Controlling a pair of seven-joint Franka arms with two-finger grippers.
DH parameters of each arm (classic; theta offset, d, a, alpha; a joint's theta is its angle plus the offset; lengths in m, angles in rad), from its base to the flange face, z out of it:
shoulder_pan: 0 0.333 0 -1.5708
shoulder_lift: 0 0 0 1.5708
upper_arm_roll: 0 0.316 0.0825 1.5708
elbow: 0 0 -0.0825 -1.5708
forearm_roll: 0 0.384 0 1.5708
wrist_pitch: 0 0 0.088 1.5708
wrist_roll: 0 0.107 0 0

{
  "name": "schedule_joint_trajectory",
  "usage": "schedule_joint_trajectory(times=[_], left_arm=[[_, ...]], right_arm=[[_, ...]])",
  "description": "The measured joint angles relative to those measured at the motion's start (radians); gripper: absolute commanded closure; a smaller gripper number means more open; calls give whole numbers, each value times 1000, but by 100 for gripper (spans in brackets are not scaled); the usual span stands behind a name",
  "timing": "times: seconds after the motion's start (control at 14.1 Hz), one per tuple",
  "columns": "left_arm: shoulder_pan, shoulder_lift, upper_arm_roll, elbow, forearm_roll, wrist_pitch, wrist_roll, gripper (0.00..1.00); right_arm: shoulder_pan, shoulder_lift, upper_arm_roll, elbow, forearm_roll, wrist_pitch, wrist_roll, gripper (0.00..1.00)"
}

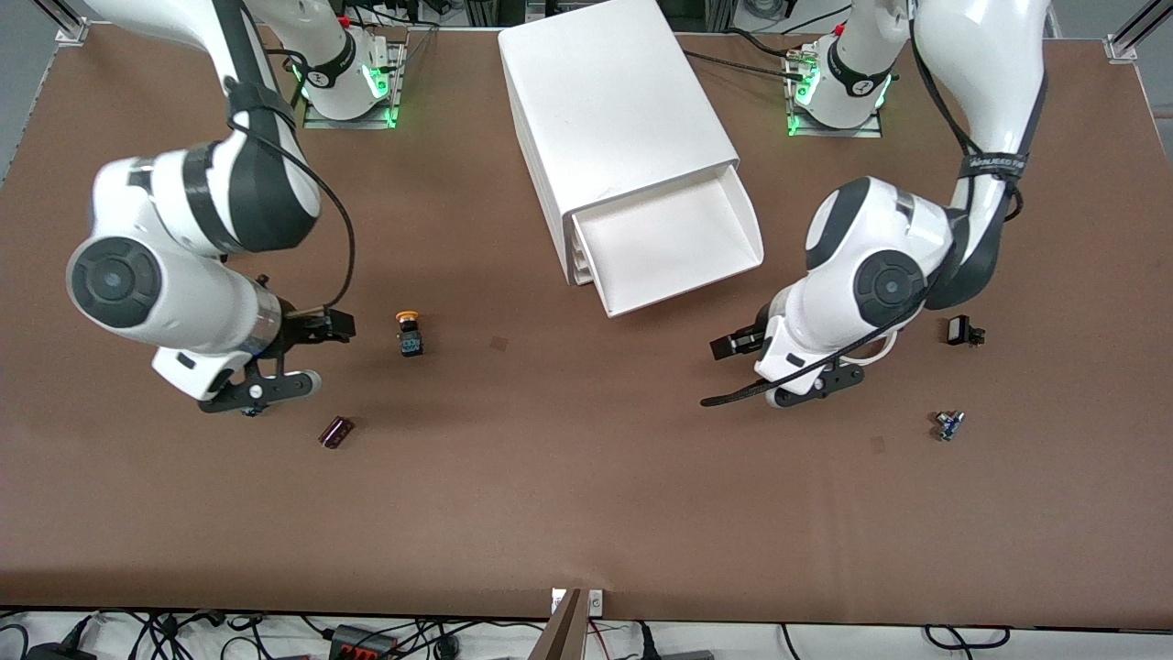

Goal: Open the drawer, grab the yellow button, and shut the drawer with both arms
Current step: 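Push the drawer closed with the left gripper while the right gripper withdraws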

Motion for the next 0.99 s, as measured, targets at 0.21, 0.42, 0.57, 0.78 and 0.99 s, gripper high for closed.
schedule_joint_trajectory(times=[0.21, 0.42, 0.57, 0.78, 0.99], left_arm=[[-62, 12, -8, -37, 0, 25, -64, 0], [-117, 9, -13, -68, 0, 35, -120, 0], [-128, -4, -21, -84, 0, 36, -128, 0], [-123, -30, -68, -121, 0, 35, -133, 0], [-122, -42, -124, -141, 0, 34, -143, 0]], right_arm=[[-1, -37, -33, 16, 0, -19, 0, 0], [-4, -60, -78, 21, 0, -20, -2, 0], [-8, -65, -101, 40, 0, -20, -2, 0], [-32, -75, -118, 53, 12, -20, -2, 0], [-74, -98, -115, 57, 30, -18, -2, 0]])
